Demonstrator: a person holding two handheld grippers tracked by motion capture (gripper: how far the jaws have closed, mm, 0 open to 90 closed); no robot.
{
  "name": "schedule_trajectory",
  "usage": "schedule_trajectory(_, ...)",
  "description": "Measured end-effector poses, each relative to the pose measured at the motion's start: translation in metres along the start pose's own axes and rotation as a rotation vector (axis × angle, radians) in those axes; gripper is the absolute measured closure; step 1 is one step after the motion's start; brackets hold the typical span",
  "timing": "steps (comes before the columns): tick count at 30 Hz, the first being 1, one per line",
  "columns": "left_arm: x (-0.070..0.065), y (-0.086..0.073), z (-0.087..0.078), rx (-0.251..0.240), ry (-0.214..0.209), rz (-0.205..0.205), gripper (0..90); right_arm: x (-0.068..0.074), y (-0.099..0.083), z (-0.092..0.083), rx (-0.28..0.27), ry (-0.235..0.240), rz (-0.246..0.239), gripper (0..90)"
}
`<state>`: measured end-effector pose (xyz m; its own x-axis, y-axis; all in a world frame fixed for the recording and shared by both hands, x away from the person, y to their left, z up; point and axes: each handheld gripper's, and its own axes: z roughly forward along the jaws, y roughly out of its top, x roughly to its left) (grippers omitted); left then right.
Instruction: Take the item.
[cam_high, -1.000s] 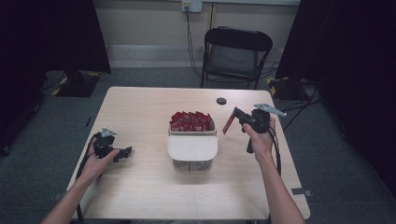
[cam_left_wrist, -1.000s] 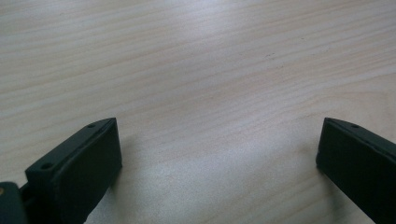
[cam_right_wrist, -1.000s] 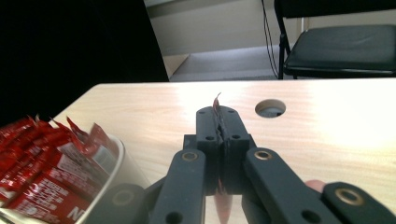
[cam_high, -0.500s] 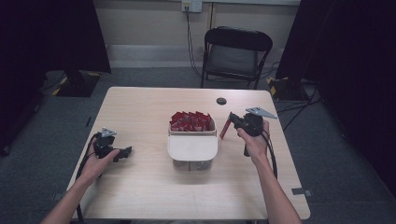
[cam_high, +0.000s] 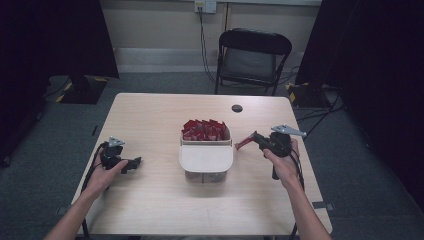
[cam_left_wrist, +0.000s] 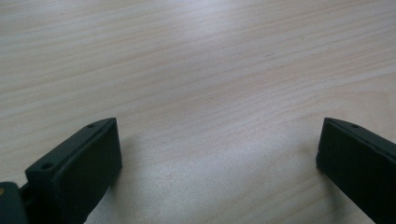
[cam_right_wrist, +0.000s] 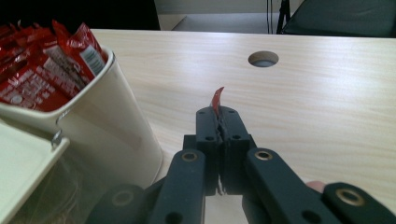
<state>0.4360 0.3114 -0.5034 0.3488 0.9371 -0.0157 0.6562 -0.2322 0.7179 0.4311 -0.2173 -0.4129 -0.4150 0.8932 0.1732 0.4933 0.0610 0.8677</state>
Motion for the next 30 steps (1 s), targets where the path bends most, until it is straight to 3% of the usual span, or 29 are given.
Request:
schedule_trajectory(18, 0.000, 0.000, 0.000, 0.000, 0.000, 0.000, 0.0, 0.007, -0.020, -0.017, 0.081, 0.039, -0.049, 88.4)
schedule_trajectory(24, 0.000, 0.000, 0.000, 0.000, 0.000, 0.000, 0.0, 0.010, -0.033, -0.015, 0.128, 0.047, -0.068, 88.3)
schedule_trajectory(30, 0.000, 0.000, 0.000, 0.000, 0.000, 0.000, 0.0, 0.011, -0.044, -0.009, 0.156, 0.048, -0.055, 88.2)
